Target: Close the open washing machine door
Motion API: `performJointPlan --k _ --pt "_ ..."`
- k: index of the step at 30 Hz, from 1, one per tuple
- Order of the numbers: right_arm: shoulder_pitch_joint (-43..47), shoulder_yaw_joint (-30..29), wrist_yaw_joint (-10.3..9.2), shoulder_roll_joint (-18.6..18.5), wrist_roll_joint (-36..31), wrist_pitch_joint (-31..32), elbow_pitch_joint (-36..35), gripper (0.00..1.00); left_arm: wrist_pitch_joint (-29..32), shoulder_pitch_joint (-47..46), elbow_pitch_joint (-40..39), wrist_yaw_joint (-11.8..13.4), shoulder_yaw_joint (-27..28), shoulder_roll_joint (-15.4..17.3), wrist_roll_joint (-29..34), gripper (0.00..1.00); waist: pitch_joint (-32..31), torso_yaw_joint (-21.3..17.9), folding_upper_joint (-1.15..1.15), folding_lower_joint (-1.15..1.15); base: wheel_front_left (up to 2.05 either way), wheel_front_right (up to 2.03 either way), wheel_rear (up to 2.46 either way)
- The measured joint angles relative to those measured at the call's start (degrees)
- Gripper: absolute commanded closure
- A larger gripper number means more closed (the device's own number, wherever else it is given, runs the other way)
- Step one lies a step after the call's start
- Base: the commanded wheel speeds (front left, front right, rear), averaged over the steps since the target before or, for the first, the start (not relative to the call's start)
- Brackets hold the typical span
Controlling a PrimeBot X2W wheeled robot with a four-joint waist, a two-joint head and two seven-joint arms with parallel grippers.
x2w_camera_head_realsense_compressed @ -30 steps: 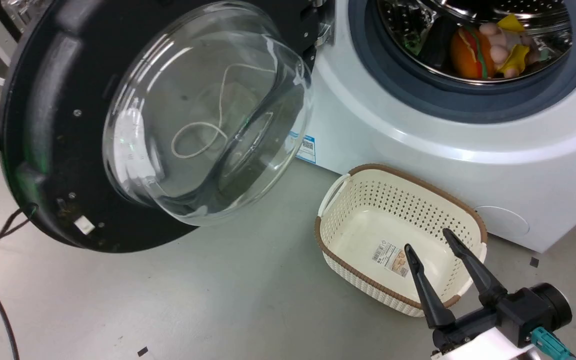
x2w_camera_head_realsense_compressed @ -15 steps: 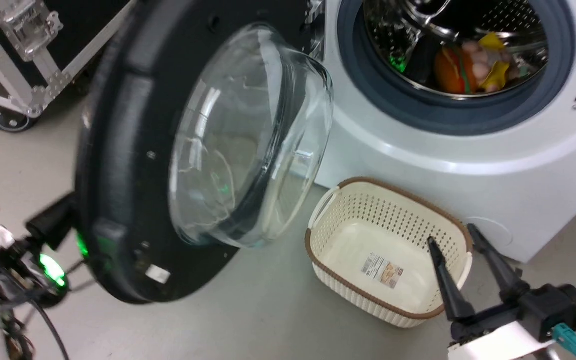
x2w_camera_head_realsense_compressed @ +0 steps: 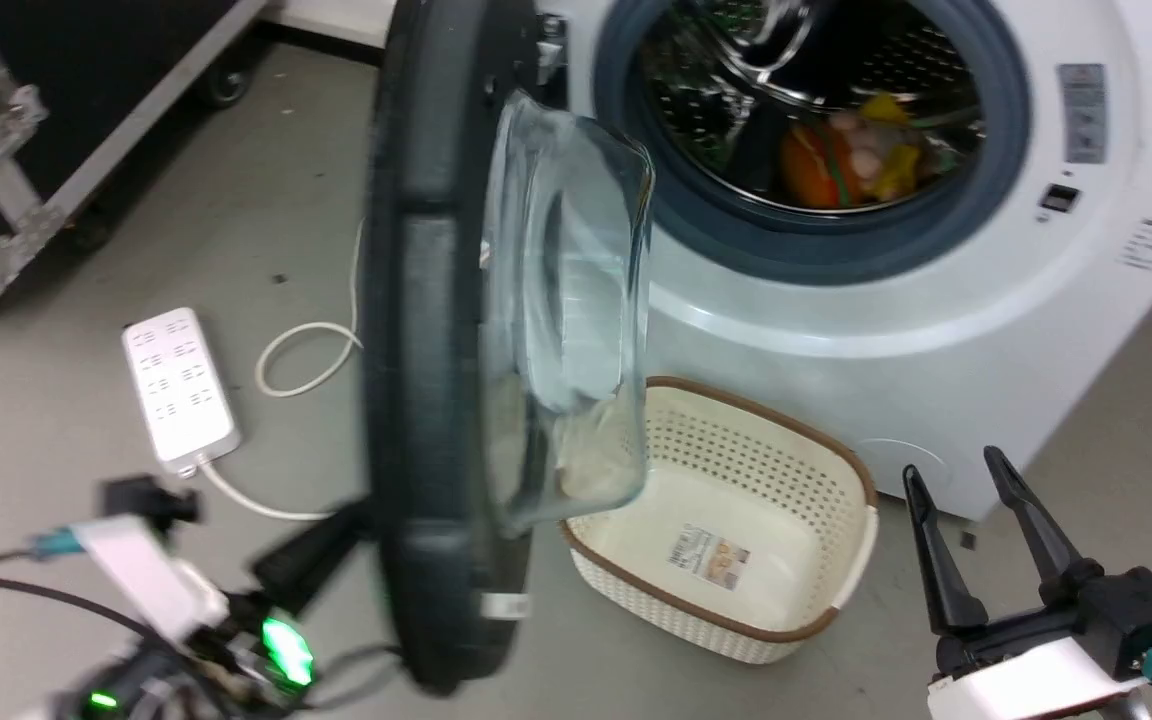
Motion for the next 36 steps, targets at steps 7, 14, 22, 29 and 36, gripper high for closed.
performJointPlan --k 7,14,22,29,36 --pt "-0.22 -1.62 0.0 0.29 -0.56 0.0 0.48 0.0 -11.93 5.28 -1.11 -4.36 -15.43 -0.35 -7.55 1.0 0.81 -5.2 0.0 0.01 0.0 0.0 0.0" --pt "-1.7 -3.23 0.0 0.41 -0.74 0.0 0.97 0.0 -24.62 3.59 2.37 -7.49 -26.18 -0.51 -11.22 1.0 2.99 -11.85 0.0 0.01 0.0 0.0 0.0" --pt "-3.51 -3.69 0.0 0.58 -0.37 0.0 1.22 0.0 -35.55 -5.0 8.73 -9.02 -31.76 -0.46 -13.28 1.0 6.29 -19.59 0.0 0.02 0.0 0.0 0.0" --pt "-5.02 -3.15 0.0 0.75 0.78 0.0 1.83 0.0 -46.9 -15.06 15.96 -9.53 -34.1 -0.53 -13.69 1.0 9.96 -27.46 0.0 0.02 0.0 0.0 0.0" --pt "-5.66 -2.46 0.0 0.93 1.74 0.0 2.58 0.0 -57.83 -25.91 24.07 -9.66 -34.37 -0.58 -13.6 1.0 13.12 -33.89 0.0 0.02 0.0 0.0 0.0"
